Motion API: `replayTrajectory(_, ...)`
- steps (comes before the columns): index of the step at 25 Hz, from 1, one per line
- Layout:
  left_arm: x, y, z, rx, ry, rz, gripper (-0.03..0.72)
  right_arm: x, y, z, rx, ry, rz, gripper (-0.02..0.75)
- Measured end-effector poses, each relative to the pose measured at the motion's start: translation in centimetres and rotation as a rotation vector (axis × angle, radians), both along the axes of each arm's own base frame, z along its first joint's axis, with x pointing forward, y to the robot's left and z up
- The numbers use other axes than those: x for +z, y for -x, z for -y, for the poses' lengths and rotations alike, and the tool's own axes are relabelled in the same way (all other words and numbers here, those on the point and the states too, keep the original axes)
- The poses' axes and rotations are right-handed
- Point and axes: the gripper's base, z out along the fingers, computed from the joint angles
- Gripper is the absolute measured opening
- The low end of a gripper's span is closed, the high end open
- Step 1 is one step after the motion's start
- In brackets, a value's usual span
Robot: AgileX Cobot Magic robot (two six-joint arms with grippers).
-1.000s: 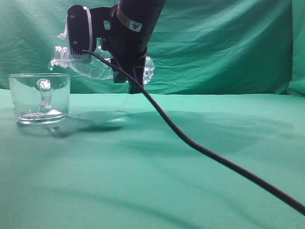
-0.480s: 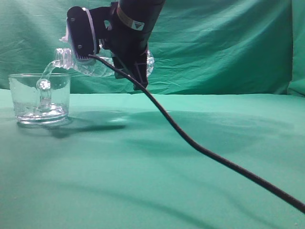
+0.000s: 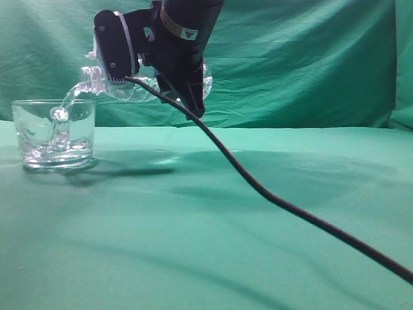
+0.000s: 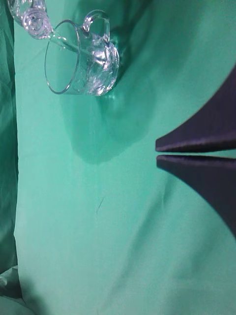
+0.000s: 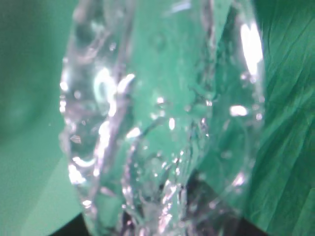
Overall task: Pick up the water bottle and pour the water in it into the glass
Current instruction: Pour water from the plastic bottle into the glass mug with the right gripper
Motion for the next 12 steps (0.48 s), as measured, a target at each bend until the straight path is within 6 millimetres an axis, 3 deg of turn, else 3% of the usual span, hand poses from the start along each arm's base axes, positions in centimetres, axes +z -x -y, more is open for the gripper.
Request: replayTrajectory(12, 0.0, 0.0, 0.0, 0.0, 0.0, 0.0, 0.0, 0.15, -0.03, 0.11, -0.018, 0.019, 0.025, 0.218)
